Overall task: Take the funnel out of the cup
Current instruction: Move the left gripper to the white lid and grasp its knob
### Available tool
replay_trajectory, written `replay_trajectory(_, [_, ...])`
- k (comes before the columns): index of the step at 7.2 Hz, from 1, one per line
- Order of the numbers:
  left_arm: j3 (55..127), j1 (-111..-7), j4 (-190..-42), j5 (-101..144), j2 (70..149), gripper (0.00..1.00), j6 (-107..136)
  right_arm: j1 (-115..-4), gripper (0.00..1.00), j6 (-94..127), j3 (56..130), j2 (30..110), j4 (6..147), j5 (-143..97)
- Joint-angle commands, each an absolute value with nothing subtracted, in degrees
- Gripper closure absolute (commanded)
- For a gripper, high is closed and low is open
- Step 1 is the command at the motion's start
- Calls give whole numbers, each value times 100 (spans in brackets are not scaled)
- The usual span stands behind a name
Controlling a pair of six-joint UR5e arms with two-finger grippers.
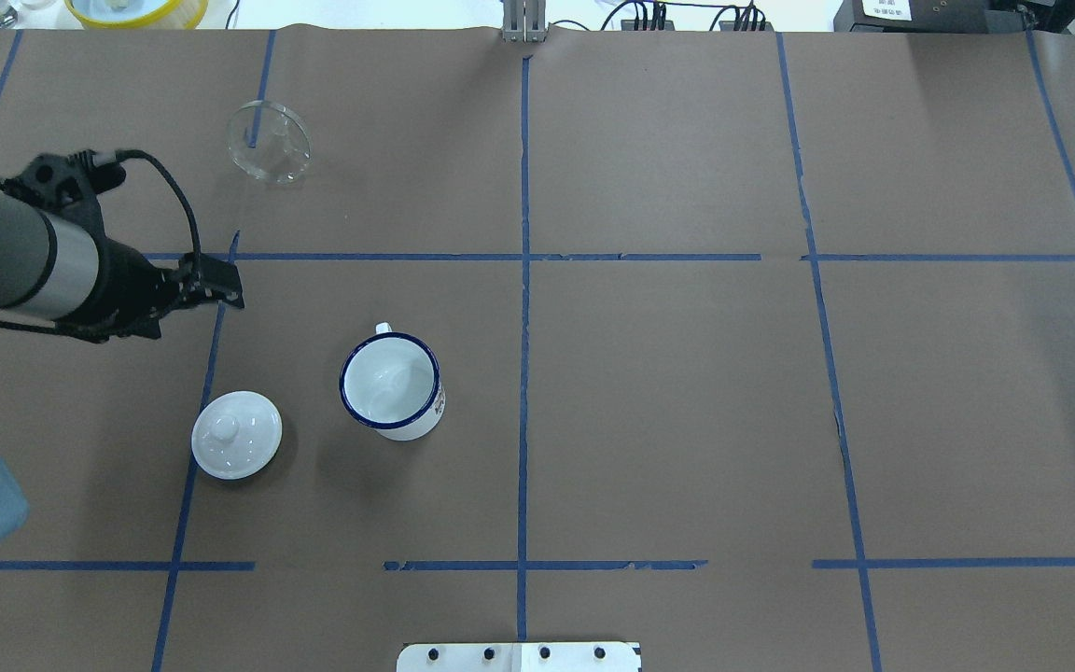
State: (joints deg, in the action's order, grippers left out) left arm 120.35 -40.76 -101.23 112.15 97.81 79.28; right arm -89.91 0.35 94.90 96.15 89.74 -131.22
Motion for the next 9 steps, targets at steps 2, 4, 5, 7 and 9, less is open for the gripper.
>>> replay_trajectory(2, [11605,-3201,-10169,11136,9615,0,7945,-8991,0,35,9483,9615,8974,-13122])
replay_trajectory(4, [11391,-3138,-10178,11127,9624,0,7910,-8991,0,35,9492,9615,8974,-13122])
replay_trajectory(5, [11356,-3120,-10178,11092,9633,0,7910,-8991,0,35,9492,9615,8974,-13122])
replay_trajectory(7, [11216,-3120,-10387,11092,9633,0,7901,-8991,0,35,9492,9615,8974,-13122])
replay_trajectory(9, [11101,-3129,-10563,11092,9633,0,7910,-8991,0,35,9483,9615,8974,-13122])
